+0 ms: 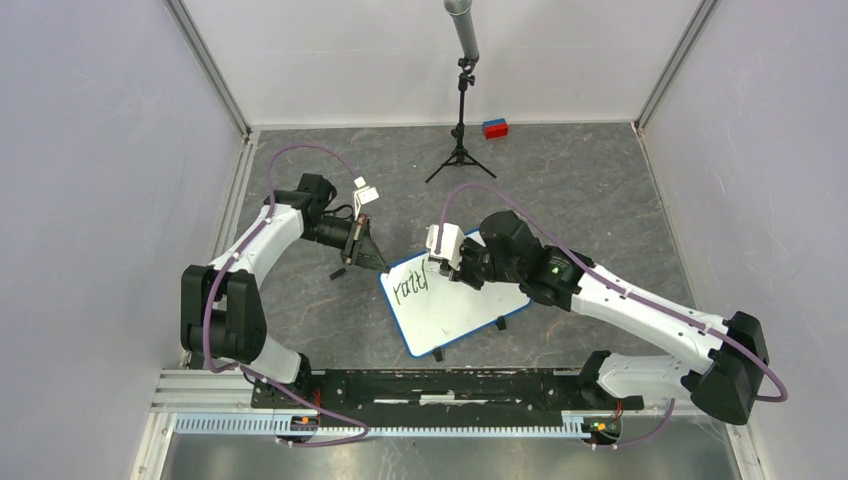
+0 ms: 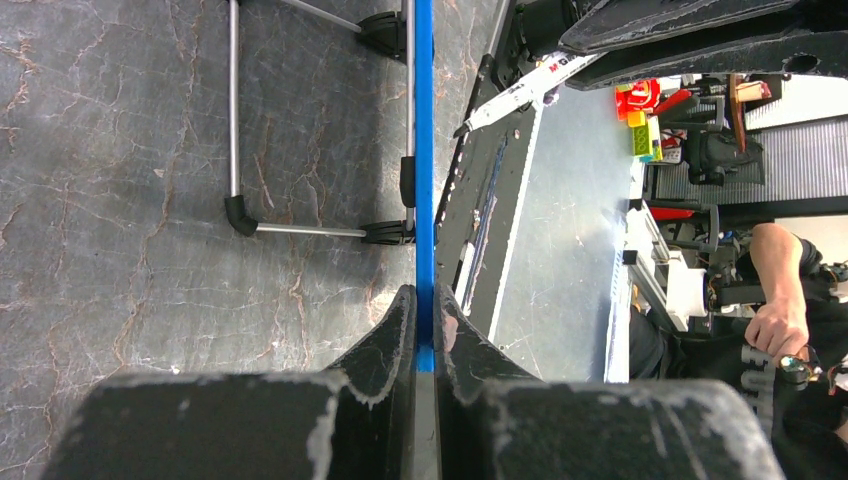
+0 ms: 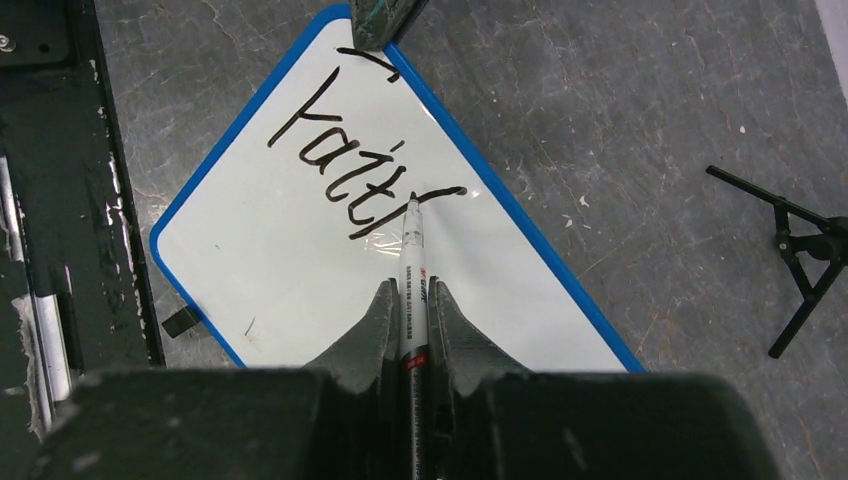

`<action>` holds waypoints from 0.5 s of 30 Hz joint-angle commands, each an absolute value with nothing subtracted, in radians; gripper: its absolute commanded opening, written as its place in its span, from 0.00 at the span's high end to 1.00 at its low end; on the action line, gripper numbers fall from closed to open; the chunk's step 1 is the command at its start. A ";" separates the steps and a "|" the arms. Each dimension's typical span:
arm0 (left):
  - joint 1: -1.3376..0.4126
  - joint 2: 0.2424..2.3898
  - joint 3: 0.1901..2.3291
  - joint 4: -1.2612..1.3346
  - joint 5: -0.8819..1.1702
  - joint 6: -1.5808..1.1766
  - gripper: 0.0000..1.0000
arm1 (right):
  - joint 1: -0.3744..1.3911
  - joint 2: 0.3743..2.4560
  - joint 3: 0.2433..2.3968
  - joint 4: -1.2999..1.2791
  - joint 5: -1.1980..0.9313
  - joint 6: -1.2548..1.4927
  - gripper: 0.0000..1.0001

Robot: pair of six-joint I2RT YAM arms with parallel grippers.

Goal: Write a sentence on the whiteboard

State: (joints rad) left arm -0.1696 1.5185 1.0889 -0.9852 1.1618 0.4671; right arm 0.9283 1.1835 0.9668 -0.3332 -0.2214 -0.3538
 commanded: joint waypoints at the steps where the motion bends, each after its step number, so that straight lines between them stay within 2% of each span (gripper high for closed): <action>1: -0.181 1.511 1.070 -0.994 1.160 0.527 0.97 | 0.924 1.197 1.002 -0.303 -0.202 -0.360 1.00; 15: -0.181 1.514 1.071 -0.994 1.156 0.526 0.97 | 0.896 1.210 0.971 -0.298 -0.177 -0.384 1.00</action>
State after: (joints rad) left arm -0.1696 1.5185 1.0889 -0.9848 1.1614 0.4675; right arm 0.9127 1.2095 0.9684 -0.3302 -0.1997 -0.3664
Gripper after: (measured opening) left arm 0.119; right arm 0.135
